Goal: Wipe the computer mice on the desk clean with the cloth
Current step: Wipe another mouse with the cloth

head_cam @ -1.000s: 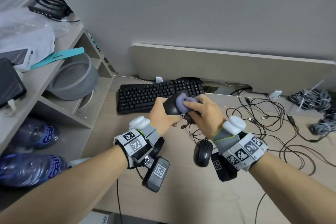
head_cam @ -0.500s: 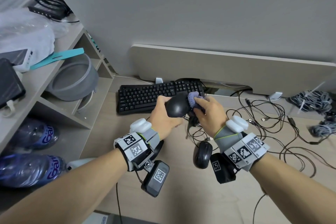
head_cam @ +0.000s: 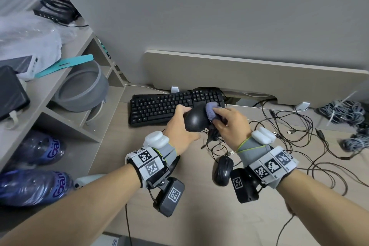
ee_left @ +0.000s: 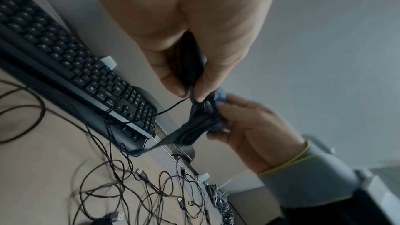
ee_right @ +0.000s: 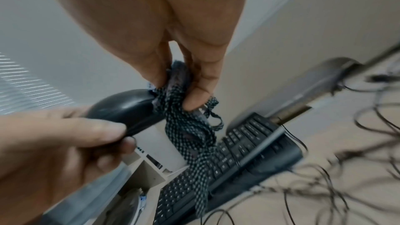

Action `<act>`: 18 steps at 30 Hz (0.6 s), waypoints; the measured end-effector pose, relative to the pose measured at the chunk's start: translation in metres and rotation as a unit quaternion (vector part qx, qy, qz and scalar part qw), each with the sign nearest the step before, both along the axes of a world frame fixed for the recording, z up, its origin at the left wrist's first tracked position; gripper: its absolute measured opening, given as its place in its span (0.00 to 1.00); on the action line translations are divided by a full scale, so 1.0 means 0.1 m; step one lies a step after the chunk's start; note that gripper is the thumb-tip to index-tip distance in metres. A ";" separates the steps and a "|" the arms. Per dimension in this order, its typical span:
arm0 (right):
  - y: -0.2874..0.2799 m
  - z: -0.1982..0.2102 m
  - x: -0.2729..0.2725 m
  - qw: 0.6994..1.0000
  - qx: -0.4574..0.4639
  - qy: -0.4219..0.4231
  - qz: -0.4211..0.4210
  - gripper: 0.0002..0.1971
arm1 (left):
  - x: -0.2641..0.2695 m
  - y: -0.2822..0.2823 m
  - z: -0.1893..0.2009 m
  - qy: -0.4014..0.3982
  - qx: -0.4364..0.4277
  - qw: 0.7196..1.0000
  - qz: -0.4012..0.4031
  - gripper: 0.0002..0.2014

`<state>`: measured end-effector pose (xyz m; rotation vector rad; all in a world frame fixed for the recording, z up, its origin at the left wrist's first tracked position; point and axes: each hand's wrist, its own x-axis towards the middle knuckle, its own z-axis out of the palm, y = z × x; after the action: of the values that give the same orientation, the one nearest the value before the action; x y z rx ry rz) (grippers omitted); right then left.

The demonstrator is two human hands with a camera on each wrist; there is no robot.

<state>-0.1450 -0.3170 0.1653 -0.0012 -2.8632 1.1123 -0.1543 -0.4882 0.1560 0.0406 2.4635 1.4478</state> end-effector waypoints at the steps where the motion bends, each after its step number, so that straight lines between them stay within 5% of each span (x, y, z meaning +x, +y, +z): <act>1: -0.06 0.05 0.02 0.999 0.004 0.031 0.018 0.15 | 0.00 0.01 0.01 0.004 -0.007 1.000 -0.008 0.29; 5: -0.19 0.17 0.08 0.992 0.008 0.073 0.099 0.18 | -0.01 0.02 0.03 0.025 -0.032 0.999 -0.033 0.26; 9: 0.01 0.10 -0.12 0.999 0.036 0.007 0.013 0.15 | 0.02 0.00 0.06 0.042 -0.036 0.997 -0.054 0.29; 14: -0.17 0.19 0.08 0.996 -0.008 0.049 0.075 0.19 | -0.01 0.00 0.04 0.036 -0.024 0.998 -0.041 0.29; 18: 0.05 0.06 -0.14 0.999 0.028 -0.023 0.002 0.12 | 0.01 -0.01 0.04 0.038 -0.030 0.998 -0.051 0.30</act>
<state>-0.1588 -0.3121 0.1712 -0.0193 -2.9361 1.0447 -0.1533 -0.4890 0.1603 0.2092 2.5235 1.3522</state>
